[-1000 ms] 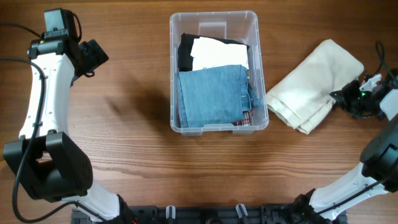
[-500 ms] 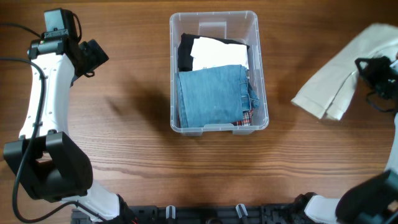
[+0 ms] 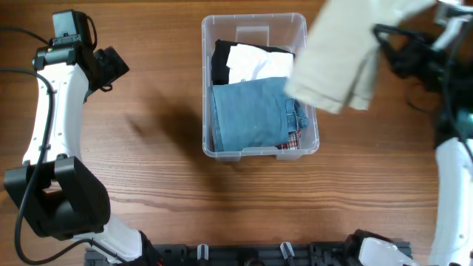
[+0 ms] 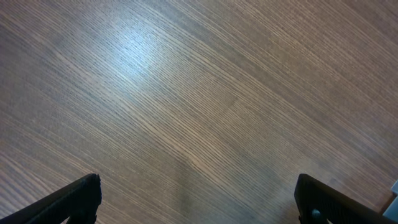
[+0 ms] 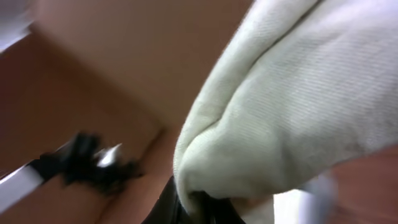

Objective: Pack container
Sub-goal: 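Carry the cream sweater over the container and lower it in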

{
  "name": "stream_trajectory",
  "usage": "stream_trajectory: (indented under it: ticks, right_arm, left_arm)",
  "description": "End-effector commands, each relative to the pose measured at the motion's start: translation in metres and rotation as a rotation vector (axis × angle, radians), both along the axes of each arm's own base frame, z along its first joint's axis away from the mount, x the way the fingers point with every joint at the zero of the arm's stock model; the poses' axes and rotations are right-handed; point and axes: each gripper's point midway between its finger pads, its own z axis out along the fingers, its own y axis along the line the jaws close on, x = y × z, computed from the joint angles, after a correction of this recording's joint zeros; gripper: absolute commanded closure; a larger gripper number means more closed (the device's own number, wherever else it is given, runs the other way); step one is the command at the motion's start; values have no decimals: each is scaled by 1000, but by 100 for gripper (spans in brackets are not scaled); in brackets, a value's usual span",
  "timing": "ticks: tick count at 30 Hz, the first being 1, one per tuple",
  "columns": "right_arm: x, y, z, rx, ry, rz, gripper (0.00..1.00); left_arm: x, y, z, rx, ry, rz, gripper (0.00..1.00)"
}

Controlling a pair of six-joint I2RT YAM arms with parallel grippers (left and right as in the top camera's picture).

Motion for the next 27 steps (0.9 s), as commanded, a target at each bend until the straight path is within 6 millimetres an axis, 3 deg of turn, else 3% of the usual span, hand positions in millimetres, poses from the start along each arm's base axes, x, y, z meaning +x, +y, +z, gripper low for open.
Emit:
stream_trajectory:
  ticks: [1,4,8,19,27]
  right_arm:
    - [-22,63,34,12,-79,177,95]
    - [-17,108,23,-3,-82,250,96]
    - [-7,142,-1,3,-34,333,96]
    - [37,169,-90,19,150,410,96]
    - [44,189,-139,26,261,466,96]
  left_arm:
    - [-2,2,-4,-12,7,22,0]
    - [-2,2,-4,-12,7,22,0]
    - [-2,2,-4,-12,7,22,0]
    - [-2,2,-4,-12,7,22,0]
    - [-2,2,-4,-12,7,22,0]
